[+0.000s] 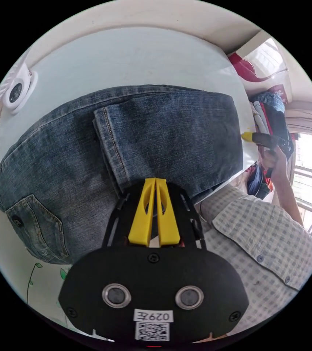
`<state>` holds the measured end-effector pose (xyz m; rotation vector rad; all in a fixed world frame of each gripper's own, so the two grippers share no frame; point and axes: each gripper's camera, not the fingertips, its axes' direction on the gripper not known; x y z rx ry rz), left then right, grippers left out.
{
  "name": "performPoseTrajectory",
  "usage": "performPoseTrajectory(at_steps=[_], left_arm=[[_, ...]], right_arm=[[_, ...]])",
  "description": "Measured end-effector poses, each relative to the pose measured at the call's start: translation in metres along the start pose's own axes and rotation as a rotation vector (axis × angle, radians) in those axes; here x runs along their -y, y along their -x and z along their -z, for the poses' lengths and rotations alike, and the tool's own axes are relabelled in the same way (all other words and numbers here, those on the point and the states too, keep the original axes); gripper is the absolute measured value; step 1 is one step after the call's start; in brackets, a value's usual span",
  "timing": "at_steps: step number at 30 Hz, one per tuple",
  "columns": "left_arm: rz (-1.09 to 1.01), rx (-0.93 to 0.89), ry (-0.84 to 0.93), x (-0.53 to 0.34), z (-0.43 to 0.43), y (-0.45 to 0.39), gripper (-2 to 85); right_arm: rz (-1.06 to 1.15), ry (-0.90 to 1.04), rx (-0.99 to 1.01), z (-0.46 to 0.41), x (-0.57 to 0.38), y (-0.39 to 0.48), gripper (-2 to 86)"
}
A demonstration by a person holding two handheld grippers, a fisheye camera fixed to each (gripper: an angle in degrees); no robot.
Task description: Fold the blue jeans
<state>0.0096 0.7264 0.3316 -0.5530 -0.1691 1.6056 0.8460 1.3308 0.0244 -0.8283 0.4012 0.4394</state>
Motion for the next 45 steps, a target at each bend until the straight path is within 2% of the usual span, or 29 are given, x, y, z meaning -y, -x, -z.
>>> performPoseTrajectory(at_steps=[1,3,4,8,11,13,16,18,20,24,28,32,40,42,45], left_arm=[[-0.012,0.014,0.005,0.001,0.0,-0.005,-1.0],[-0.048,0.069,0.034,0.007,0.0,-0.022,-1.0],[-0.055,0.081,0.041,0.008,-0.001,-0.027,-1.0],[-0.05,0.117,0.067,0.013,-0.002,-0.048,-1.0],[-0.038,0.129,0.063,0.013,-0.002,-0.06,-1.0],[-0.051,0.146,0.058,0.012,-0.002,-0.069,-1.0],[-0.056,0.176,0.047,0.01,-0.003,-0.084,-1.0],[-0.047,0.201,0.031,0.007,-0.003,-0.095,-1.0],[-0.049,0.222,0.015,0.004,-0.004,-0.103,-1.0],[-0.104,0.294,0.007,-0.002,-0.006,-0.126,-1.0],[-0.097,0.378,0.063,0.003,-0.01,-0.147,-1.0],[-0.146,0.504,0.089,0.003,-0.016,-0.175,-0.9],[-0.206,0.285,-0.03,-0.024,0.017,-0.208,0.2],[-0.258,0.174,-0.047,-0.028,0.026,-0.219,4.1],[-0.362,0.142,-0.057,-0.031,0.026,-0.242,9.6]], right_arm=[[-0.022,0.007,-0.019,-0.002,-0.002,-0.006,-0.5],[-0.072,-0.033,0.109,0.004,-0.01,-0.024,-0.5],[-0.064,-0.043,0.113,0.008,-0.012,-0.022,-0.5],[0.07,-0.042,0.108,0.021,-0.034,0.008,-0.5],[-0.011,0.034,-0.01,0.006,-0.042,-0.006,-0.5],[-0.056,0.012,0.056,0.011,-0.045,-0.015,-0.5],[0.053,0.02,-0.002,0.016,-0.049,0.007,-0.5],[0.041,0.09,-0.112,0.009,-0.049,0.016,-0.4],[-0.003,0.108,-0.119,0.011,-0.046,0.019,-0.4],[0.086,0.084,-0.228,0.028,-0.05,0.055,-0.1],[0.015,0.027,-0.248,0.048,-0.054,0.051,1.2],[-0.08,0.109,-0.155,0.039,-0.047,0.028,5.5],[-0.076,0.085,-0.177,0.046,-0.053,0.043,1.3],[-0.092,0.048,-0.096,0.06,-0.057,0.047,0.8],[-0.142,0.026,-0.031,0.07,-0.058,0.048,0.6]])
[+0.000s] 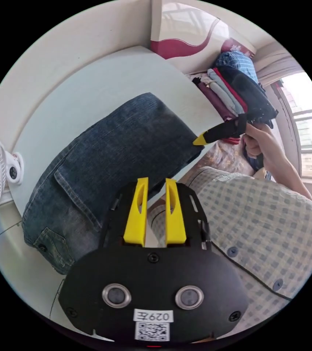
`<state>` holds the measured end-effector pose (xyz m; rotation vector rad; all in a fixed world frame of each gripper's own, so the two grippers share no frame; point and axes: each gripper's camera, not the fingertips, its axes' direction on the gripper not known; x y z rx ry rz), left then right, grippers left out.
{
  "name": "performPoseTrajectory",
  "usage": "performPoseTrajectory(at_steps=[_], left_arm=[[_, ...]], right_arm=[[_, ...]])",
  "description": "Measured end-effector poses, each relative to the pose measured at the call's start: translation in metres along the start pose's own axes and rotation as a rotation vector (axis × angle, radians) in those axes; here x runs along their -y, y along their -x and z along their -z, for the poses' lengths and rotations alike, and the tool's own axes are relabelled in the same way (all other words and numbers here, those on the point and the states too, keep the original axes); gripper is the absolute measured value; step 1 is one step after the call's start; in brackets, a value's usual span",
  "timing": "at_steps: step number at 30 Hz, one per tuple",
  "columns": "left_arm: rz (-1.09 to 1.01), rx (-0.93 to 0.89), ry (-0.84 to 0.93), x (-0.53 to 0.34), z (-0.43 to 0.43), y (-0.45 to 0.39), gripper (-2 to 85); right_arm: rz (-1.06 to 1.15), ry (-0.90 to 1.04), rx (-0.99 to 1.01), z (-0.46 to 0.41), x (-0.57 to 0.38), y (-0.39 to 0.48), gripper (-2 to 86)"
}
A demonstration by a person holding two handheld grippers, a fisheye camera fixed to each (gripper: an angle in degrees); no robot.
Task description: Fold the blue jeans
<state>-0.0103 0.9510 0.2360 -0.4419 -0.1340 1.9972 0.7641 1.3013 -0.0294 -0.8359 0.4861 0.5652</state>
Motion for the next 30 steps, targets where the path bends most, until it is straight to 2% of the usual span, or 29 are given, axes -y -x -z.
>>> performPoseTrajectory(at_steps=[1,3,5,7,10,12,14,16,18,20,25,28,29,30], left_arm=[[-0.022,0.016,0.005,0.002,-0.001,-0.005,10.9],[-0.102,0.098,0.058,0.008,-0.011,-0.027,20.0],[-0.139,0.146,0.092,0.009,-0.019,-0.04,25.3],[-0.159,0.18,0.112,0.008,-0.027,-0.048,25.6],[-0.158,0.235,0.118,0.003,-0.038,-0.048,19.5],[-0.094,0.398,0.088,-0.004,-0.04,-0.04,7.0],[-0.094,0.503,0.06,-0.012,-0.039,-0.035,4.3],[-0.069,0.443,0.048,-0.019,-0.037,-0.024,3.8],[-0.041,0.355,0.051,-0.027,-0.036,-0.005,3.7],[-0.022,0.322,0.051,-0.033,-0.036,0.006,3.6],[-0.005,0.311,0.041,-0.05,-0.035,0.032,3.6],[0.026,0.283,0.024,-0.062,-0.031,0.054,3.7],[0.048,0.244,0.031,-0.066,-0.031,0.066,3.9],[0.077,0.197,0.042,-0.071,-0.032,0.08,4.2]], right_arm=[[-0.006,0.001,0.005,0.001,0.0,0.001,0.6],[-0.014,-0.008,0.059,0.008,0.002,0.006,0.5],[-0.016,-0.016,0.126,0.014,0.004,0.009,0.5],[-0.011,-0.028,0.207,0.02,0.006,0.014,0.4],[0.016,-0.017,0.263,0.024,0.008,0.029,0.4],[0.042,-0.001,0.226,0.025,0.01,0.042,1.0],[0.082,0.024,0.21,0.026,0.013,0.05,1.6],[0.172,0.051,0.107,0.034,0.015,0.065,2.5],[0.194,0.036,-0.132,0.044,0.015,0.082,4.8],[0.178,-0.03,-0.16,0.055,0.021,0.085,10.3],[0.044,0.048,0.084,0.035,0.069,0.053,16.3],[-0.035,0.202,0.164,-0.006,0.091,0.042,10.7],[-0.011,0.215,0.236,-0.016,0.093,0.048,4.5],[-0.002,0.19,0.204,-0.017,0.092,0.058,3.0]])
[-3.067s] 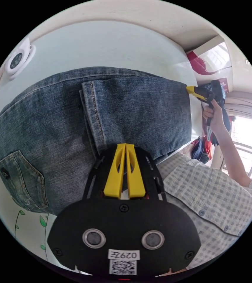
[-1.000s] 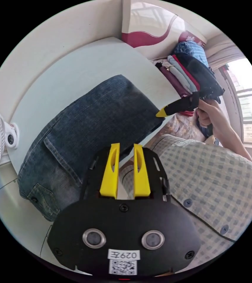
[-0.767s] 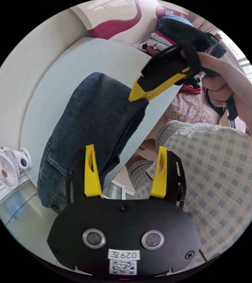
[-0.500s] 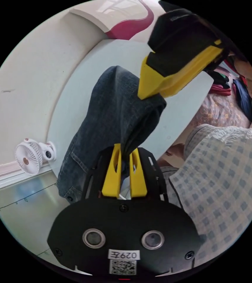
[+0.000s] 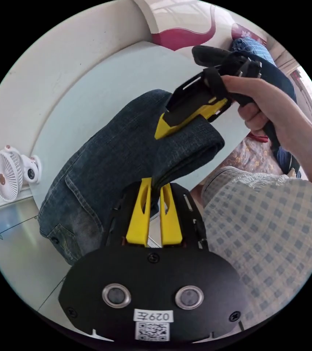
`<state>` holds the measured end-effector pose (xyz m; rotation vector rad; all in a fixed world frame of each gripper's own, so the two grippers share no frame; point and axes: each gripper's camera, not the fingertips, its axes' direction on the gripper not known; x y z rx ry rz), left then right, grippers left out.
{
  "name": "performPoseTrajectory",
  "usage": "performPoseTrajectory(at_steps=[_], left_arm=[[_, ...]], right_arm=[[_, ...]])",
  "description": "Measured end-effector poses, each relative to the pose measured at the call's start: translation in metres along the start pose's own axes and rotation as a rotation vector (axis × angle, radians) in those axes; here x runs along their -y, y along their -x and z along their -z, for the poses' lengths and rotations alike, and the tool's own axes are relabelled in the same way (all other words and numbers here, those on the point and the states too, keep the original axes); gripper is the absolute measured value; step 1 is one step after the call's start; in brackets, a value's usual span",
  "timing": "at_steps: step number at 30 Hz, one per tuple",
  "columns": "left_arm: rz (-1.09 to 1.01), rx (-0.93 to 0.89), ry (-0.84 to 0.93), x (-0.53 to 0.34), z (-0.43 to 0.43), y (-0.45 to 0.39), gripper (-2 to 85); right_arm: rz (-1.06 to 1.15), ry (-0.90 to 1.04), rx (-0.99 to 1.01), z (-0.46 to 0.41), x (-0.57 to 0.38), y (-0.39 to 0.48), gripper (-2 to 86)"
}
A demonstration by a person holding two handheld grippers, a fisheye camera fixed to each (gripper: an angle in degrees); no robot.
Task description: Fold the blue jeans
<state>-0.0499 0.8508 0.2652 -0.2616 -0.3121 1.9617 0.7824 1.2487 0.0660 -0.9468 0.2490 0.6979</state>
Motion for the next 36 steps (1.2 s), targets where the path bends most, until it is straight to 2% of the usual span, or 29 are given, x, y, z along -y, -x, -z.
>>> performPoseTrajectory(at_steps=[1,3,6,8,10,13,15,17,19,23,27,31,33,36], left_arm=[[0.008,-0.028,-0.005,-0.002,0.0,0.007,4.5],[0.066,-0.214,-0.059,-0.016,0.006,0.043,4.3],[0.124,-0.495,-0.231,-0.05,0.024,0.098,0.1],[0.218,-0.571,-0.346,-0.082,0.032,0.142,-0.6],[0.383,-0.552,-0.407,-0.124,0.031,0.193,-0.8],[0.655,-0.506,-0.388,-0.197,0.008,0.274,-0.9],[0.811,-0.592,-0.411,-0.249,-0.019,0.327,-1.0],[0.829,-0.691,-0.46,-0.27,-0.035,0.354,-1.0],[0.825,-0.704,-0.438,-0.27,-0.046,0.373,-1.0],[0.691,-0.619,-0.274,-0.219,-0.071,0.392,-1.0],[0.546,-0.671,-0.142,-0.169,-0.105,0.403,-1.0],[0.472,-0.665,-0.074,-0.153,-0.119,0.413,-1.0],[0.419,-0.684,-0.058,-0.15,-0.124,0.422,-1.0],[0.386,-0.751,-0.067,-0.152,-0.132,0.437,-1.0]], right_arm=[[0.011,-0.003,-0.05,0.0,-0.001,0.008,2.2],[0.079,-0.055,-0.278,0.013,-0.005,0.045,1.2],[0.121,-0.179,-0.246,0.045,-0.01,0.075,0.7],[0.137,-0.219,-0.228,0.063,-0.012,0.09,0.6],[0.162,-0.25,-0.306,0.083,-0.017,0.114,0.6],[0.16,-0.322,-0.492,0.123,-0.035,0.16,0.6],[0.156,-0.385,-0.552,0.154,-0.054,0.198,0.7],[0.19,-0.434,-0.563,0.163,-0.068,0.233,0.8],[0.226,-0.437,-0.647,0.153,-0.075,0.277,0.9],[0.322,-0.387,-0.914,0.064,-0.063,0.386,1.0],[0.397,-0.186,-0.988,-0.085,-0.006,0.449,1.2],[0.38,0.077,-1.089,-0.235,0.075,0.433,1.5],[0.291,0.235,-1.116,-0.306,0.118,0.397,1.7],[0.251,0.224,-1.197,-0.334,0.124,0.397,1.9]])
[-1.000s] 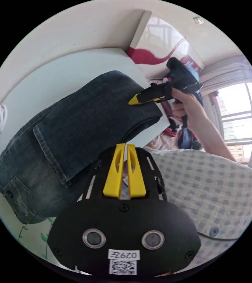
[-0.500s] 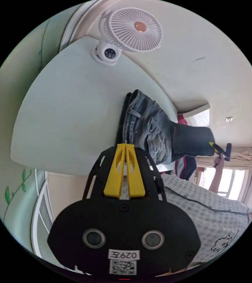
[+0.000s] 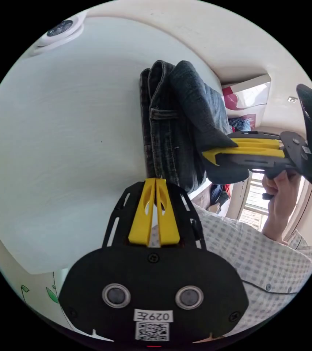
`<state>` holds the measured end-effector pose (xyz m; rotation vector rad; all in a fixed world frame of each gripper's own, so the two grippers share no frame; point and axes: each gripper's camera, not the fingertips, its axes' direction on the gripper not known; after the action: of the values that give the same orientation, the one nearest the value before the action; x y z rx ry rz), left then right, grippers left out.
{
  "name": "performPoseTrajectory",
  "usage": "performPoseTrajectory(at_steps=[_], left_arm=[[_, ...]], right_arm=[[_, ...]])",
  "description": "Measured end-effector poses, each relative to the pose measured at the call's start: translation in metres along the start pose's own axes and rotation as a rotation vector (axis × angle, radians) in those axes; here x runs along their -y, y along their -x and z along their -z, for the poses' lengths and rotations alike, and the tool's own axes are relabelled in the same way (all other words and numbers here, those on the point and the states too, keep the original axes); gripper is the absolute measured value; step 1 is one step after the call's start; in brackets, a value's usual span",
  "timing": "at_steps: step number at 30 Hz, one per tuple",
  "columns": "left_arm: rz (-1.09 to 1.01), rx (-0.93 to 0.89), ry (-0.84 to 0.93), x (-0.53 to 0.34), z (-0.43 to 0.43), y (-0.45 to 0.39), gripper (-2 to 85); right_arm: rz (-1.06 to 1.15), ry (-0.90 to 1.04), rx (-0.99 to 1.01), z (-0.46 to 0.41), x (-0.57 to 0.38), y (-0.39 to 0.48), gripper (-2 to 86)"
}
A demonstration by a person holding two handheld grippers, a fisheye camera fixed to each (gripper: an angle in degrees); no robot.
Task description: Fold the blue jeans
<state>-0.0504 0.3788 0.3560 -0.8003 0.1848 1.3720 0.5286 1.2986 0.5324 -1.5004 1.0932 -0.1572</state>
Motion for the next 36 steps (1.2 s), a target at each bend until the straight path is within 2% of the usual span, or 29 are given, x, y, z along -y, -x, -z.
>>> performPoseTrajectory(at_steps=[5,8,10,13,16,18,22,24,27,29,31,33,34,36], left_arm=[[-0.019,-0.091,0.035,0.015,0.001,0.019,-1.0],[-0.052,-0.062,0.07,0.027,0.003,0.017,-1.0],[-0.073,-0.046,0.093,0.034,0.005,0.016,-1.0],[-0.085,-0.064,0.097,0.037,0.016,0.017,-1.0],[-0.038,-0.12,-0.003,0.026,0.047,0.027,-1.0],[-0.01,-0.195,-0.102,0.016,0.072,0.032,-1.0],[-0.083,-0.217,-0.145,0.024,0.09,0.004,-1.0],[-0.171,-0.19,-0.112,0.042,0.084,-0.034,-1.0],[-0.248,-0.151,-0.065,0.07,0.058,-0.078,-1.0],[-0.265,-0.136,-0.032,0.086,0.039,-0.096,-1.0],[-0.269,-0.068,0.015,0.102,0.016,-0.108,-1.0],[-0.306,0.154,0.121,0.117,-0.015,-0.111,-1.0],[-0.303,0.135,0.126,0.118,-0.018,-0.107,-1.0],[-0.141,-0.049,0.089,0.12,-0.013,-0.081,-1.0]], right_arm=[[-0.045,-0.02,-0.024,0.035,-0.004,0.007,2.3],[-0.063,-0.029,0.023,0.036,0.004,0.007,3.2],[-0.063,0.029,0.053,0.013,0.017,0.006,4.5],[-0.042,0.069,0.253,-0.012,0.024,0.001,10.0],[0.086,-0.059,0.531,0.006,-0.01,-0.01,5.0],[0.05,-0.16,0.699,0.011,-0.054,-0.049,1.5],[-0.275,-0.303,0.663,-0.007,-0.143,-0.136,0.0],[-0.514,-0.38,0.712,-0.035,-0.21,-0.188,-0.3],[-0.711,-0.516,0.78,-0.069,-0.282,-0.226,-0.3],[-0.765,-0.572,0.76,-0.084,-0.309,-0.236,-0.4],[-0.798,-0.546,0.721,-0.102,-0.321,-0.24,-0.4],[-0.773,-0.344,0.561,-0.134,-0.316,-0.237,-0.4],[-0.749,-0.313,0.532,-0.141,-0.316,-0.235,-0.4],[-0.718,-0.32,0.553,-0.155,-0.332,-0.234,-0.4]])
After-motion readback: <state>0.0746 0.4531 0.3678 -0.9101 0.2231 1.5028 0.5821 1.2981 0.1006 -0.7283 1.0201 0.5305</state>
